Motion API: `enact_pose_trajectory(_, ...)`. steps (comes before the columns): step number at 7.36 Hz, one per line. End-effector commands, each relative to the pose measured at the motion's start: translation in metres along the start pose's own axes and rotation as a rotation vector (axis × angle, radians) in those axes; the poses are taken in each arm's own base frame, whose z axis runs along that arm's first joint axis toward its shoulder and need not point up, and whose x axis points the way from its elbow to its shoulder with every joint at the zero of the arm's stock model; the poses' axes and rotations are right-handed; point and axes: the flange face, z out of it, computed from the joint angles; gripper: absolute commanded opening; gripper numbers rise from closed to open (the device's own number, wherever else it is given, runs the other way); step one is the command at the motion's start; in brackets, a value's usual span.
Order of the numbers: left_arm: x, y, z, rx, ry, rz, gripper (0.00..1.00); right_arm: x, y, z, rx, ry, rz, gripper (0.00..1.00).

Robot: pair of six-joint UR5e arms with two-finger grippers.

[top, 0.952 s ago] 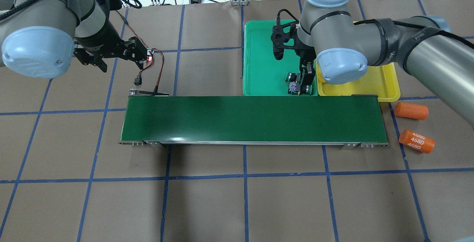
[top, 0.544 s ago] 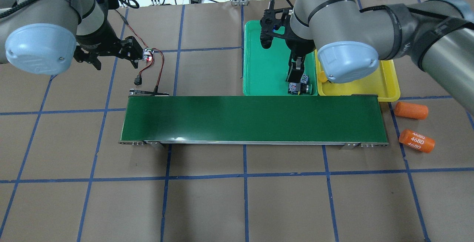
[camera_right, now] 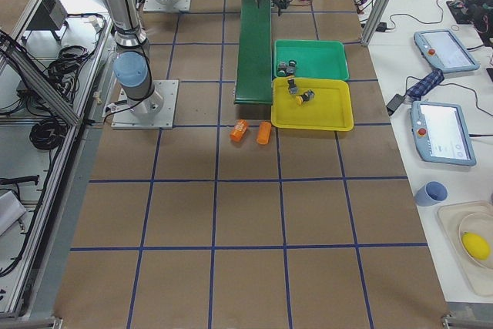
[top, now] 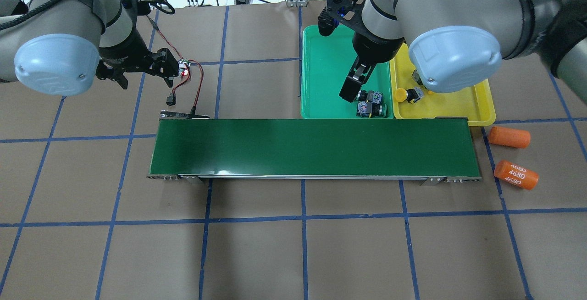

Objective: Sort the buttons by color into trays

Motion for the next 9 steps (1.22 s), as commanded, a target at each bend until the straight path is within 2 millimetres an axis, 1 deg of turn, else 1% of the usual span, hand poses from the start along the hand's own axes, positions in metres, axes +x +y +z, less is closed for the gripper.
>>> enact_pose_trajectory(1,0.000,-0.004,0.001,0.000,0.002,0.001,1.00,0.004,0.009,-0.018,-0.007,0.020,0.243,1.00)
enact_pose_trajectory(2,0.001,-0.002,-0.001,0.003,-0.003,0.003,1.00,0.006,0.017,-0.019,-0.063,0.005,0.271,1.00)
enact_pose_trajectory(3,-0.001,-0.005,-0.005,0.011,0.002,0.000,1.00,0.011,0.019,-0.034,-0.087,0.019,0.299,1.00)
enact_pose_trajectory(4,0.000,-0.005,-0.001,0.003,0.000,0.003,1.00,0.015,0.012,-0.058,-0.062,0.043,0.335,1.00)
enact_pose_trajectory(5,-0.001,-0.004,-0.007,0.013,0.000,0.002,1.00,0.022,0.016,-0.063,-0.055,0.050,0.380,1.00)
enact_pose_trajectory(6,0.002,-0.005,0.003,-0.005,0.004,0.003,1.00,0.037,0.029,-0.069,-0.053,0.061,0.441,1.00)
enact_pose_trajectory(7,0.000,-0.005,-0.003,0.007,0.002,0.002,1.00,0.054,0.050,-0.065,-0.105,0.024,0.497,1.00)
enact_pose_trajectory(8,0.000,-0.008,0.001,0.001,0.005,-0.002,1.00,0.057,0.055,-0.068,-0.111,0.022,0.513,1.00)
enact_pose_trajectory(9,-0.001,-0.005,-0.002,-0.002,-0.001,0.000,1.00,0.055,0.056,-0.070,-0.107,0.026,0.530,1.00)
